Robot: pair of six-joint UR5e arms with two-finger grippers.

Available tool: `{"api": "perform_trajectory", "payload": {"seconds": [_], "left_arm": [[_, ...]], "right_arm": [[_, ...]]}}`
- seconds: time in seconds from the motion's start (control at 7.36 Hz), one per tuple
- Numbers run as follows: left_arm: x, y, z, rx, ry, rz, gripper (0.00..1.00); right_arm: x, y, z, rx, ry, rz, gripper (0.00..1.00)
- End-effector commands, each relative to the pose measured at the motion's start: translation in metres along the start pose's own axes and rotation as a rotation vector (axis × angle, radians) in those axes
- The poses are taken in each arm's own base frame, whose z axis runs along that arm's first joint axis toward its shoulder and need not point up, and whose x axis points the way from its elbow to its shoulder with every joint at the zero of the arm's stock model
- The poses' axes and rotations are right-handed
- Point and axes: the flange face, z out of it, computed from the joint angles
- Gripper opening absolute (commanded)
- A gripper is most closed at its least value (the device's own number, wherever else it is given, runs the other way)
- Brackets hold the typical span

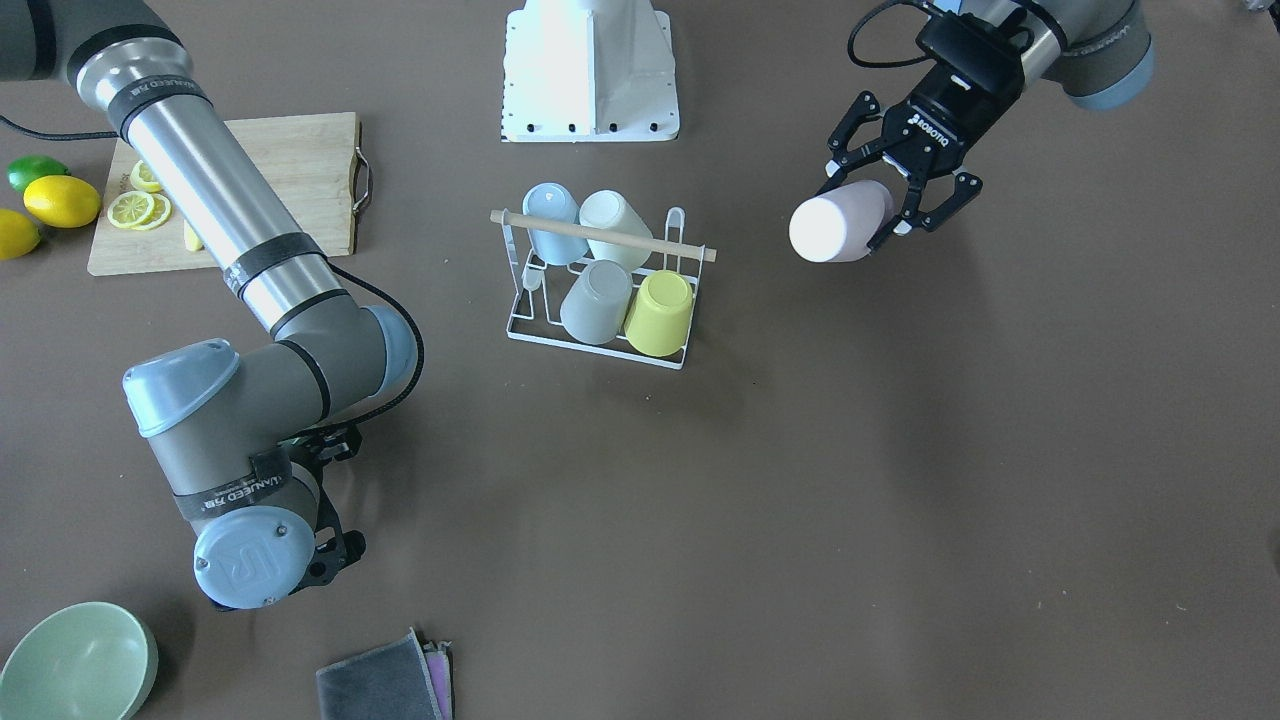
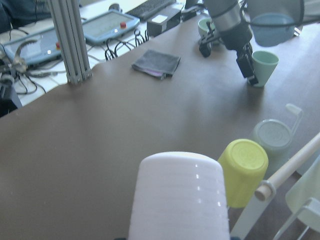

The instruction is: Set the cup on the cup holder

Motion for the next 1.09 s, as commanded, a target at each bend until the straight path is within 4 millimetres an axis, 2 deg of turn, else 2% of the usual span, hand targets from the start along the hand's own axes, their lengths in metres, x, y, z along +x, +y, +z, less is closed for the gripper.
{"api": "perform_trajectory", "payload": {"seconds": [0.0,0.14,0.27,0.54,0.68,0.82,0.95], "left_arm": [[0.037,0.003,0.009,0.190,-0.064,-0.100,0.56],[0.069,0.023,0.015,0.277,-0.097,-0.163,0.56],[0.085,0.056,0.023,0.299,-0.109,-0.197,0.56],[0.141,0.101,0.023,0.321,-0.154,-0.272,0.56],[0.150,0.111,0.024,0.311,-0.157,-0.275,0.56],[0.147,0.110,0.023,0.336,-0.211,-0.277,0.56],[0.158,0.099,0.029,0.364,-0.234,-0.266,0.55]], "right_arm": [[0.002,0.000,0.001,-0.007,0.015,-0.016,1.00],[0.005,0.002,0.004,-0.023,0.011,-0.003,1.00],[0.003,0.004,0.003,-0.046,0.007,0.004,1.00],[0.002,0.008,0.003,-0.079,0.002,-0.002,1.00],[0.002,0.008,0.002,-0.084,0.000,0.001,1.00],[0.001,0.009,0.003,-0.087,-0.004,0.004,1.00],[0.002,0.009,0.003,-0.088,-0.004,0.003,0.79]]}}
